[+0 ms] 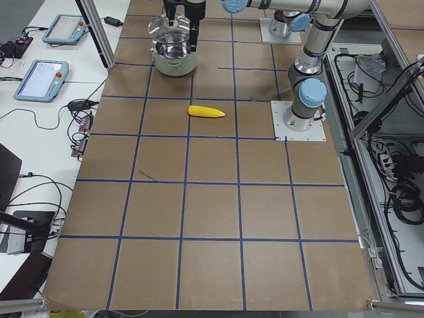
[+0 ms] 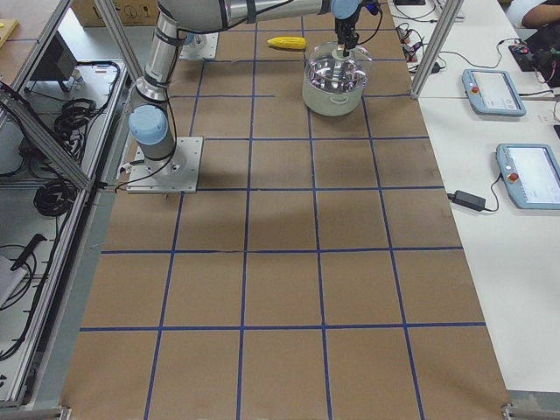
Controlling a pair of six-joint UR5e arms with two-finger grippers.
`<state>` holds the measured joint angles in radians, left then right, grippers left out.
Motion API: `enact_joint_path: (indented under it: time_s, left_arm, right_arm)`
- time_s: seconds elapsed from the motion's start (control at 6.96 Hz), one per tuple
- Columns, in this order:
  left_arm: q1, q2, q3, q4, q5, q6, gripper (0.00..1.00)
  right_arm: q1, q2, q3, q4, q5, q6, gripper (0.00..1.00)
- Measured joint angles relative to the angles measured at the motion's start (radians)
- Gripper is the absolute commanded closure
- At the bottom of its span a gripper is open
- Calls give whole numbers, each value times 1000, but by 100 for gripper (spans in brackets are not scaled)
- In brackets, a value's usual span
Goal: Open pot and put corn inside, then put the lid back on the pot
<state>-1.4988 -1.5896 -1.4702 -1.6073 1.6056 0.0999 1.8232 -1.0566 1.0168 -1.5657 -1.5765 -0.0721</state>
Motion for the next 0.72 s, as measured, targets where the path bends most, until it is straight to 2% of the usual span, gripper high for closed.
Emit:
enact_joint_path:
  time_s: [0.29, 0.57, 0.72]
  left_arm:
    - [35, -46, -52, 34, -2, 66, 0]
    - [81, -77, -171, 166, -5, 160, 0]
    - [89, -86, -249, 261, -6, 185, 0]
  right_arm:
    - [-137, -99, -91, 221, 1, -106, 81]
    - [-248, -172, -114, 326, 9, -187, 82]
    - [-272, -193, -114, 355, 10, -200, 89]
